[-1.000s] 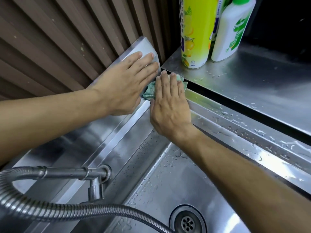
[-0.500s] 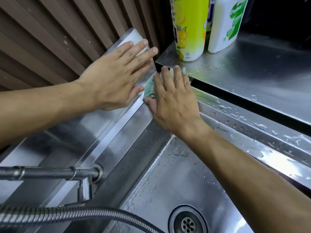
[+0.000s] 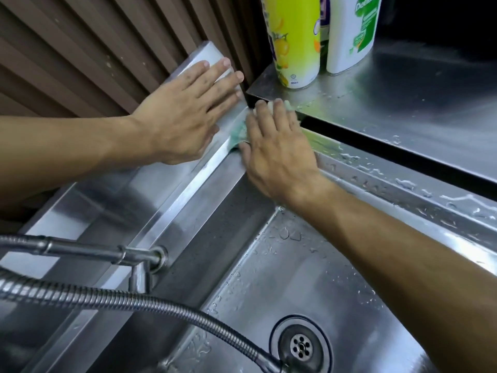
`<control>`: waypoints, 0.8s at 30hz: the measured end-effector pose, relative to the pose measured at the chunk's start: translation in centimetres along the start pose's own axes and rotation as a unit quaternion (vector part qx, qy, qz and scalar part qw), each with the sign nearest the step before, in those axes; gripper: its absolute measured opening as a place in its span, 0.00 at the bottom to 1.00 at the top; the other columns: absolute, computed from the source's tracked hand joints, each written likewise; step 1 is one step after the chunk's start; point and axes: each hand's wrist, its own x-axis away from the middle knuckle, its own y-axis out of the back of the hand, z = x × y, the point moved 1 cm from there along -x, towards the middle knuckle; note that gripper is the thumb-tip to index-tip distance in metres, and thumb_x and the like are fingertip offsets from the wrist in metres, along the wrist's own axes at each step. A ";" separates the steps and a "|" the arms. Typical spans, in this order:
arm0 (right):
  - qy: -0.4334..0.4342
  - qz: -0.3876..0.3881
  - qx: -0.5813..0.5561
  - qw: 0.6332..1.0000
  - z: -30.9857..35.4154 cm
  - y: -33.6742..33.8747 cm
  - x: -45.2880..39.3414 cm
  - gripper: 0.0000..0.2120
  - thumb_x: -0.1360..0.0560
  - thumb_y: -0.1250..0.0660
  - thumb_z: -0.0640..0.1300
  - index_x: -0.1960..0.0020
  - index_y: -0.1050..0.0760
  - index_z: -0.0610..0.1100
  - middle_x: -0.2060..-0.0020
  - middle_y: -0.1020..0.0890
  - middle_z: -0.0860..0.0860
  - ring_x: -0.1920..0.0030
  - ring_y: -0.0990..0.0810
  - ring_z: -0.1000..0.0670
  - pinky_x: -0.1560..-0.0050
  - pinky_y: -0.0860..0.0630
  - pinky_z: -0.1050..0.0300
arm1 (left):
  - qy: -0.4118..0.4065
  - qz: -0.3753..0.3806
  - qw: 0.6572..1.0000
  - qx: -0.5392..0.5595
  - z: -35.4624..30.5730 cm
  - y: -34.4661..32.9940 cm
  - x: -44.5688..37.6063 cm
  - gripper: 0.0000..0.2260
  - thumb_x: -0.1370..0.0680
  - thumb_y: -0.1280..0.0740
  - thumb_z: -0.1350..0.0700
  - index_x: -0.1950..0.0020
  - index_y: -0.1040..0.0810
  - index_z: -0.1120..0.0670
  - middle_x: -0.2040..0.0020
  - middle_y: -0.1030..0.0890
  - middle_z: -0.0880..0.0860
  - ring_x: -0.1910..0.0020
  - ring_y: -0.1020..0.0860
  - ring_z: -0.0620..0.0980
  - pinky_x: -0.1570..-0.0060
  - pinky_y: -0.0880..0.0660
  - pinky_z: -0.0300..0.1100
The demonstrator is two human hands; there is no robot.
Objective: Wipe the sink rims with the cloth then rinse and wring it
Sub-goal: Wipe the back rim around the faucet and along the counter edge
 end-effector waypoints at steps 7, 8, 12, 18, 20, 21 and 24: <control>-0.068 -0.023 0.005 0.997 -4.1 1.5 9.0 0.32 0.14 0.55 0.55 0.19 0.42 0.34 0.21 0.39 0.32 0.22 0.41 0.29 0.22 0.44 0.33 | 0.007 0.041 0.999 -0.015 -0.5 0.6 0.0 0.32 0.16 0.56 0.45 0.17 0.47 0.63 0.16 0.50 0.63 0.17 0.52 0.65 0.19 0.53 0.58; -0.074 -0.020 0.001 0.997 -3.7 1.5 8.3 0.32 0.14 0.55 0.55 0.20 0.42 0.34 0.21 0.39 0.32 0.22 0.42 0.29 0.22 0.45 0.32 | 0.002 0.035 0.999 -0.001 -0.8 0.5 -0.2 0.32 0.16 0.57 0.45 0.18 0.46 0.65 0.17 0.48 0.64 0.17 0.50 0.65 0.19 0.53 0.58; -0.066 -0.028 -0.019 0.997 -1.8 0.3 3.6 0.29 0.14 0.53 0.53 0.18 0.43 0.37 0.20 0.40 0.35 0.20 0.44 0.32 0.21 0.47 0.34 | -0.002 0.037 0.993 0.116 -3.8 -0.1 -1.2 0.33 0.16 0.57 0.44 0.20 0.42 0.68 0.19 0.42 0.66 0.18 0.44 0.63 0.19 0.50 0.57; -0.067 -0.071 -0.033 0.995 -3.0 -0.2 7.2 0.26 0.13 0.51 0.50 0.18 0.42 0.39 0.19 0.39 0.38 0.19 0.44 0.33 0.18 0.48 0.38 | 0.008 0.039 0.988 0.152 -5.2 -0.7 -1.0 0.33 0.16 0.63 0.45 0.17 0.52 0.65 0.19 0.47 0.71 0.19 0.45 0.67 0.19 0.52 0.58; -0.082 -0.086 -0.032 0.992 -4.0 0.0 9.4 0.26 0.13 0.50 0.50 0.19 0.40 0.39 0.20 0.38 0.38 0.20 0.43 0.33 0.19 0.49 0.38 | 0.004 0.048 0.970 0.240 -5.9 -0.7 -1.9 0.31 0.15 0.61 0.45 0.16 0.57 0.59 0.18 0.52 0.68 0.18 0.49 0.66 0.18 0.56 0.56; -0.087 -0.088 -0.032 0.992 -4.2 0.1 9.5 0.26 0.13 0.50 0.50 0.19 0.39 0.39 0.20 0.38 0.38 0.20 0.43 0.32 0.19 0.49 0.38 | 0.007 0.054 0.951 0.303 -6.4 -0.6 -2.2 0.30 0.15 0.59 0.45 0.16 0.58 0.57 0.17 0.55 0.65 0.17 0.52 0.63 0.18 0.57 0.54; -0.123 -0.073 -0.034 0.989 -3.0 0.1 7.3 0.28 0.13 0.52 0.53 0.18 0.42 0.39 0.19 0.40 0.38 0.19 0.44 0.33 0.19 0.49 0.38 | 0.043 0.042 0.899 0.435 -7.9 -0.7 -2.7 0.31 0.15 0.55 0.45 0.16 0.59 0.56 0.15 0.58 0.55 0.16 0.59 0.52 0.18 0.57 0.53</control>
